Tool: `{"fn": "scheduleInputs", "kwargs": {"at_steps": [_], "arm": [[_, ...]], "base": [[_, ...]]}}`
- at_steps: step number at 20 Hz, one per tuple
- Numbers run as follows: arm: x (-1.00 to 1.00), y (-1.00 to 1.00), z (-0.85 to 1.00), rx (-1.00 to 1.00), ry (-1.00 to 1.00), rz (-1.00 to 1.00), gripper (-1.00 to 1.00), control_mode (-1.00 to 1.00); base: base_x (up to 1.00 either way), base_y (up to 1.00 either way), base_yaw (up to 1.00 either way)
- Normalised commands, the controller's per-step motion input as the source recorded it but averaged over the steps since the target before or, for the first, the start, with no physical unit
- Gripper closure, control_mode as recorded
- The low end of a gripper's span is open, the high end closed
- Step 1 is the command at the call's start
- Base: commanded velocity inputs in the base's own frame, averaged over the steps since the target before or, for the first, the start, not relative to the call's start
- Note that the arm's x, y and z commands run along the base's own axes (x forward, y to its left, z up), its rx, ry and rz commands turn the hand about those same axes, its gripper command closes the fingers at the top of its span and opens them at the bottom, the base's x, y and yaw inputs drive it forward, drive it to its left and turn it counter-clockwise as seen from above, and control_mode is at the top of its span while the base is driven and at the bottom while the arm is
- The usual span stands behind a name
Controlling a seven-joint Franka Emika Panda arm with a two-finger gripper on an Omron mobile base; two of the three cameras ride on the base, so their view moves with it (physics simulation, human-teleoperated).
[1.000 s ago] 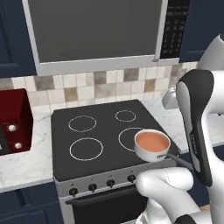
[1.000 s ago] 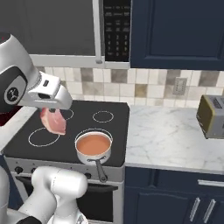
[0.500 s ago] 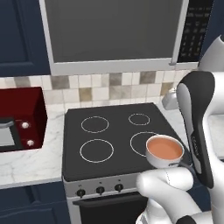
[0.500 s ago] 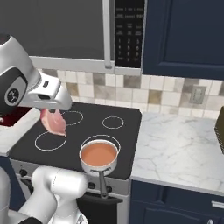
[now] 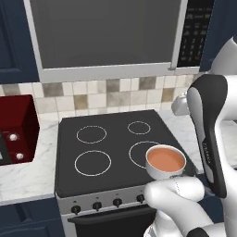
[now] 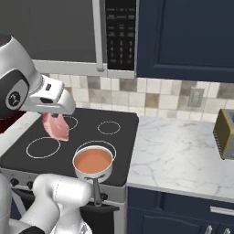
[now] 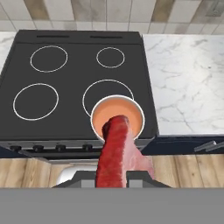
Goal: Retrieve the steak from the fridge and place it on the saucepan with marinade on the stove.
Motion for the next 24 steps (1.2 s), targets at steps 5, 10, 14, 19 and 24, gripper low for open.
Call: {"fn": "scheduleInputs", "kwargs": {"at_steps": [5,10,14,19,24], "arm": [[0.0,0.0,0.0,0.0,0.0,0.0,1.0,1.0],[0.0,0.0,0.0,0.0,0.0,0.0,1.0,1.0],[0.0,0.0,0.0,0.0,0.0,0.0,1.0,1.0],[0.02,0.06,-0.14,0.0,0.03,0.0,1.0,-1.0],[0.17,0.09,-0.41,0.0,0.13,0.0,1.0,-1.0]], "base": [[0.04,-0.11,-0.11],[0.01,0.0,-0.15],[0.01,0.0,-0.06],[0.02,0.0,-0.01],[0.0,0.0,0.0]]}}
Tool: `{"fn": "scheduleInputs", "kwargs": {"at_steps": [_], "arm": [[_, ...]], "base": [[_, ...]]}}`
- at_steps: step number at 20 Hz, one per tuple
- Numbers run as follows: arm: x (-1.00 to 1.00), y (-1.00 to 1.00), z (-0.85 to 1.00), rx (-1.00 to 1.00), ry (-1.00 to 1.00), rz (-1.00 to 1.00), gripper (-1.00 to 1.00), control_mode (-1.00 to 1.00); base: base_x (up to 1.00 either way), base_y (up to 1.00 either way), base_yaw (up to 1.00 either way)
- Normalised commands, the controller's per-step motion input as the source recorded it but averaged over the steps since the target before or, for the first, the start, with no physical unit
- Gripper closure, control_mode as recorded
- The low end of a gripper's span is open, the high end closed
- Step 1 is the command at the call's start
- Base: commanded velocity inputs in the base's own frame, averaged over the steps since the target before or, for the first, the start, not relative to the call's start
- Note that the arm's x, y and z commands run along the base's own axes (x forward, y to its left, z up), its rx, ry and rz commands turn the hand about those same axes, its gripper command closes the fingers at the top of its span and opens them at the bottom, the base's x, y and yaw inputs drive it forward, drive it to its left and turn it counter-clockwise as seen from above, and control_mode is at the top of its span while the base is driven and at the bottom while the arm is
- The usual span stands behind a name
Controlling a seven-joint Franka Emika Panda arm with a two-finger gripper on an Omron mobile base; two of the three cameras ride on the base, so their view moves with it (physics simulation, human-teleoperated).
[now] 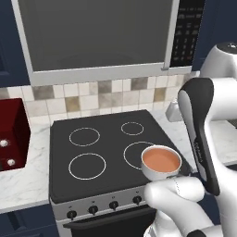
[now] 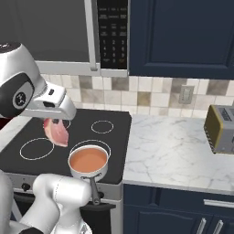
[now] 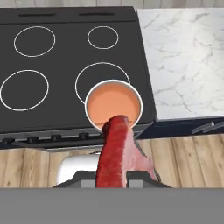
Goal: Retrieve the steak from the fridge and place it on the saucepan with marinade on the stove.
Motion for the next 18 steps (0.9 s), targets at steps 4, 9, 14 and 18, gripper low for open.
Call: {"fn": "scheduleInputs", "kwargs": {"at_steps": [4,9,14,18], "arm": [[0.35,0.06,-0.37,0.0,0.07,0.0,1.0,-1.0],[0.42,0.0,-0.26,0.0,0.07,0.0,1.0,-1.0],[0.46,0.0,-0.48,0.0,0.01,0.0,1.0,-1.0],[0.47,-0.03,-0.49,0.0,0.0,0.0,1.0,-1.0]], "base": [[0.0,0.0,0.0],[0.0,0.0,0.0],[0.0,0.0,0.0],[0.0,0.0,0.0]]}}
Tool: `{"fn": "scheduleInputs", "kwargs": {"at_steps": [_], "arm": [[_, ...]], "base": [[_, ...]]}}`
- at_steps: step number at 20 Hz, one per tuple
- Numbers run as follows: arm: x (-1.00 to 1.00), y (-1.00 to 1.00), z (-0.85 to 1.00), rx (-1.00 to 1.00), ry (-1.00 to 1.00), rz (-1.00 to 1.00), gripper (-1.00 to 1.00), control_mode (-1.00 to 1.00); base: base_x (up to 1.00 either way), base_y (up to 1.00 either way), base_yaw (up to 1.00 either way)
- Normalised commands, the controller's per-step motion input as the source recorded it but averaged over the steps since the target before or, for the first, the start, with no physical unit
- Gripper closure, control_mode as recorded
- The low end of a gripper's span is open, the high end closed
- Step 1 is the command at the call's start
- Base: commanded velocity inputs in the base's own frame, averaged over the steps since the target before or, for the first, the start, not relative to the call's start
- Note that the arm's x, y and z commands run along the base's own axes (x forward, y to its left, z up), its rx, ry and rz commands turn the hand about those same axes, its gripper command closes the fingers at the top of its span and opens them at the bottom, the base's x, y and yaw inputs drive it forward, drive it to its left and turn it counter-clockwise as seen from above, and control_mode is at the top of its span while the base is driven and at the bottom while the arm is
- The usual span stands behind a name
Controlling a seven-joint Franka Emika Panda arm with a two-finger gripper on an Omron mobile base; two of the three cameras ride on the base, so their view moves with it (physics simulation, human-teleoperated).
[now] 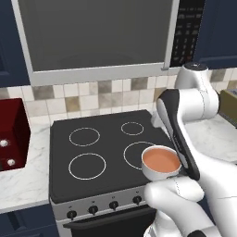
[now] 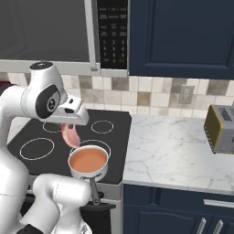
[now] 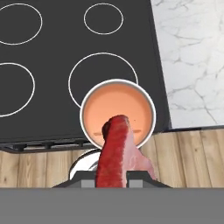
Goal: Retrieve the steak from the fridge and place it on the saucepan with marinade on the stove.
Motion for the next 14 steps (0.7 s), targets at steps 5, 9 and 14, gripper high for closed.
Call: {"fn": "scheduleInputs", "kwargs": {"at_steps": [5,9,14], "arm": [[0.38,-0.13,-0.37,0.01,0.01,0.0,1.0,-1.0],[0.35,-0.13,-0.11,0.03,0.05,0.0,1.0,-1.0],[0.27,-0.05,-0.1,0.01,0.07,0.0,1.0,-1.0]], "base": [[0.0,0.0,0.0],[0.0,0.0,0.0],[0.0,0.0,0.0]]}}
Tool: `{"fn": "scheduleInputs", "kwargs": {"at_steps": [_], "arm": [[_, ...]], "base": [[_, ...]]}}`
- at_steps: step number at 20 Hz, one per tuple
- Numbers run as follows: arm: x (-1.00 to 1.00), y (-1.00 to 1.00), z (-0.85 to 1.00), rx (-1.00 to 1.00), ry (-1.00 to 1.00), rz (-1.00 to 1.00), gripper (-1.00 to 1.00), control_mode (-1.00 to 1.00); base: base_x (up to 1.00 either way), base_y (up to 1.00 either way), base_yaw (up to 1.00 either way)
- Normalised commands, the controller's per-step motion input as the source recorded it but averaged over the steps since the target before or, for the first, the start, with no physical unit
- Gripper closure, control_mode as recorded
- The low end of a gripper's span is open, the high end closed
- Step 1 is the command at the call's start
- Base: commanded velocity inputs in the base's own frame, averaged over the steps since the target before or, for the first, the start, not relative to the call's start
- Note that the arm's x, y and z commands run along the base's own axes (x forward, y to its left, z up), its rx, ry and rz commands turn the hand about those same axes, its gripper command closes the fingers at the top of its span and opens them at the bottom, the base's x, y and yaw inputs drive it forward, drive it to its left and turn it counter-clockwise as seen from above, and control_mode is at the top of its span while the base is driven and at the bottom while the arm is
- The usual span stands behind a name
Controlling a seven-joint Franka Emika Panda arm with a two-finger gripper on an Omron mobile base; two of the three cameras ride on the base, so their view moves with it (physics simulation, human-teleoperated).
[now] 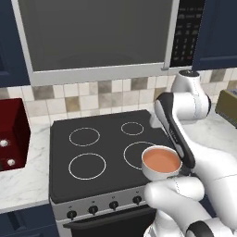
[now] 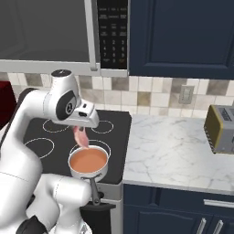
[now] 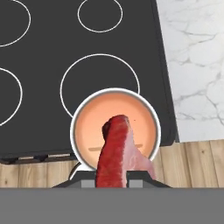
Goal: Retrieve the steak from the fridge and place it on the saucepan with marinade on the stove.
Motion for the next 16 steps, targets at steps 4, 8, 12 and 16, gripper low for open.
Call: {"fn": "scheduleInputs", "kwargs": {"at_steps": [4,8,12,16], "arm": [[0.2,0.0,-0.15,0.0,0.1,0.0,1.0,-1.0],[0.22,0.0,-0.22,0.0,0.11,0.0,1.0,-1.0],[0.2,0.0,-0.29,0.0,0.09,0.0,1.0,-1.0],[0.25,0.0,-0.34,0.0,0.05,0.0,1.0,-1.0]], "base": [[0.0,0.0,0.0],[0.0,0.0,0.0],[0.0,0.0,0.0],[0.0,0.0,0.0]]}}
